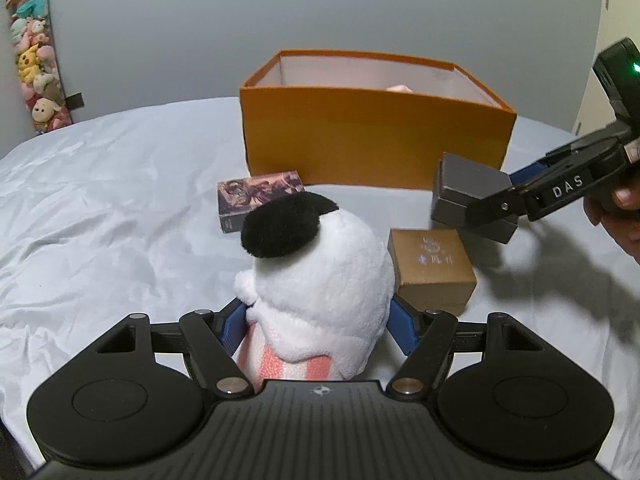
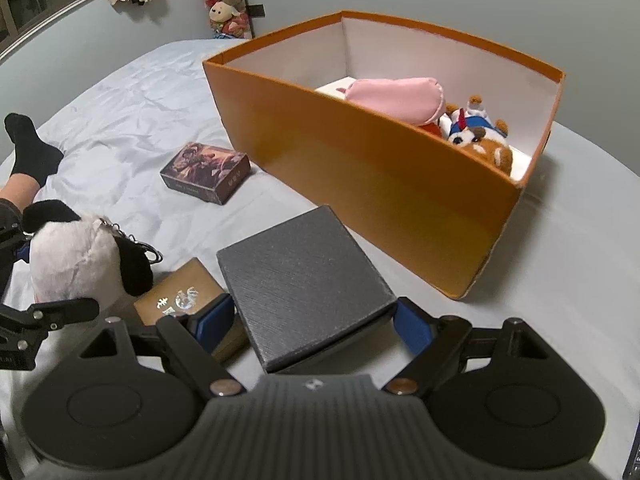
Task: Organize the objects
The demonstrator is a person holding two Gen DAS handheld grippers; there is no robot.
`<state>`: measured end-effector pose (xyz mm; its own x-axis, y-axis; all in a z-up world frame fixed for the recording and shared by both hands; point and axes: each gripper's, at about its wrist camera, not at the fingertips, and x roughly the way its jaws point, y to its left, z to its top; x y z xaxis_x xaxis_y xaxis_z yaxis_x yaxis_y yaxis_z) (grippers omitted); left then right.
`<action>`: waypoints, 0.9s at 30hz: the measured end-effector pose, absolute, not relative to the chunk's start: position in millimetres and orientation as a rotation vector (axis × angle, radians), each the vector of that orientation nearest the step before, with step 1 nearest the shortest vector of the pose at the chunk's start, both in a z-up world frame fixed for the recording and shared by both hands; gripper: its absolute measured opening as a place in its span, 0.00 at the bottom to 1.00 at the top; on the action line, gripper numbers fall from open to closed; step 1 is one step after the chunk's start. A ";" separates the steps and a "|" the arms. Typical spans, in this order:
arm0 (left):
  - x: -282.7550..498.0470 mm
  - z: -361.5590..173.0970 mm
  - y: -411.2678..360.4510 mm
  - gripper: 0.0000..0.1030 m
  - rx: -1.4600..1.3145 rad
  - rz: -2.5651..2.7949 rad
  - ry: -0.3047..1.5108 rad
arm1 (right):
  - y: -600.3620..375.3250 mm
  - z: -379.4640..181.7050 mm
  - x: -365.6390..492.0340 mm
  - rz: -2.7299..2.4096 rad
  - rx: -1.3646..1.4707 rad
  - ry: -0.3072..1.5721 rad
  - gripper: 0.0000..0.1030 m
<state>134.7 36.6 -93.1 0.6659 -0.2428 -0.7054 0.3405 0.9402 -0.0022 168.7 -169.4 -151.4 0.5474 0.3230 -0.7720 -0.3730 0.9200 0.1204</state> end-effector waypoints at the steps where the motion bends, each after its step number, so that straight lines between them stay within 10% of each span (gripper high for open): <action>1: 134.7 -90.7 37.5 0.79 0.130 -0.330 0.770 | -170.5 -148.7 167.8 0.413 -0.058 0.896 0.84; 27: 185.6 -24.7 -13.2 0.79 0.266 -0.436 0.568 | -191.7 -78.1 161.3 0.409 -0.030 0.753 0.84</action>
<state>185.6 -13.2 -24.7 0.7560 -0.3230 -0.5693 0.4669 0.8757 0.1231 161.3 -191.7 -78.1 0.6550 0.3504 -0.6694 -0.3715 0.9208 0.1185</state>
